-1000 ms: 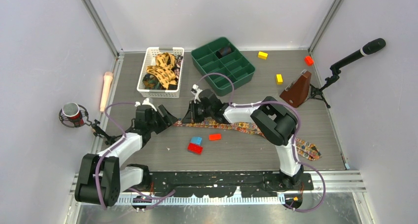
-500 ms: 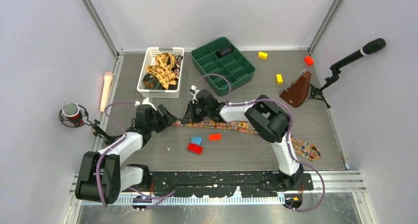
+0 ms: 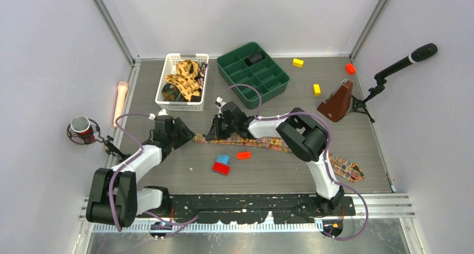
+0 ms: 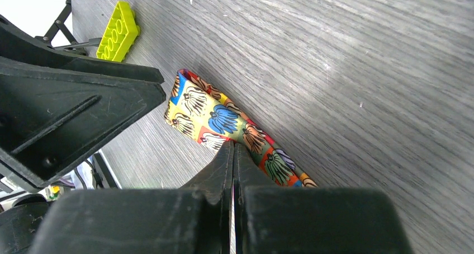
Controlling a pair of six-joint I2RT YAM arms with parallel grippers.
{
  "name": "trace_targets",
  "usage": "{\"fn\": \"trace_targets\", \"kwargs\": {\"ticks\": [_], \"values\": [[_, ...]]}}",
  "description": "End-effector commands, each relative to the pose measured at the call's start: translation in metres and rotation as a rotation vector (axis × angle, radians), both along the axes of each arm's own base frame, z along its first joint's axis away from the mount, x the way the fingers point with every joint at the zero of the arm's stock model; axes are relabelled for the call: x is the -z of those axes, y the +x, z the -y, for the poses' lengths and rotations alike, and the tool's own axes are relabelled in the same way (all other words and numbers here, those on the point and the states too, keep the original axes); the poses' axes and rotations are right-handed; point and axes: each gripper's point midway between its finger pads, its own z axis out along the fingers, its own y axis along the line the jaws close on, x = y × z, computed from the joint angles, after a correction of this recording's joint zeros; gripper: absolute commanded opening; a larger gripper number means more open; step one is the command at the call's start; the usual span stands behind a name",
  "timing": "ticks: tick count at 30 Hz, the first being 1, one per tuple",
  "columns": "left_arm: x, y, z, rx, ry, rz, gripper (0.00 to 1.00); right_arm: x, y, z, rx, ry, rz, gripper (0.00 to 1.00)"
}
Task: Roll the ties
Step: Roll the tie at the center of the board.
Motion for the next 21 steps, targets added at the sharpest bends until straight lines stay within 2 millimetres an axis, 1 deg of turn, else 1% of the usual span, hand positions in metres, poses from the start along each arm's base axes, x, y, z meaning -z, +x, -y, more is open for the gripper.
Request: {"fn": "trace_targets", "kwargs": {"ticks": [1,4,5,6,7,8,9,11,12,16,21], "values": [[-0.004,0.006,-0.020,-0.072,0.090,-0.027,0.51,0.002,0.007,0.001,0.020,-0.035,0.029,0.00],[-0.005,0.007,-0.028,-0.083,0.136,-0.043,0.42,0.003,0.007,0.001,0.021,-0.037,0.025,0.00],[-0.005,0.007,-0.028,-0.079,0.140,-0.044,0.37,0.003,0.007,0.001,0.021,-0.037,0.026,0.00],[-0.003,0.008,-0.027,-0.071,0.142,-0.048,0.28,0.003,0.006,0.001,0.020,-0.037,0.024,0.00],[-0.003,0.009,-0.026,-0.057,0.141,-0.047,0.22,0.003,0.007,0.001,0.020,-0.036,0.025,0.00],[-0.002,0.010,-0.023,-0.040,0.136,-0.046,0.19,0.003,0.007,0.001,0.021,-0.036,0.023,0.00],[0.000,0.011,-0.020,-0.019,0.130,-0.048,0.11,0.003,0.007,0.001,0.021,-0.036,0.023,0.00],[0.002,0.013,-0.010,0.040,0.103,-0.049,0.03,0.003,0.007,0.001,0.022,-0.036,0.022,0.00],[0.005,0.013,-0.005,0.066,0.087,-0.054,0.00,0.003,0.007,0.001,0.022,-0.036,0.021,0.00],[0.015,0.011,0.004,0.114,0.060,-0.086,0.00,0.002,0.007,0.000,0.021,-0.033,0.022,0.00],[0.017,0.009,0.013,0.148,0.021,-0.087,0.00,0.003,0.007,0.000,0.021,-0.034,0.021,0.00]]}}
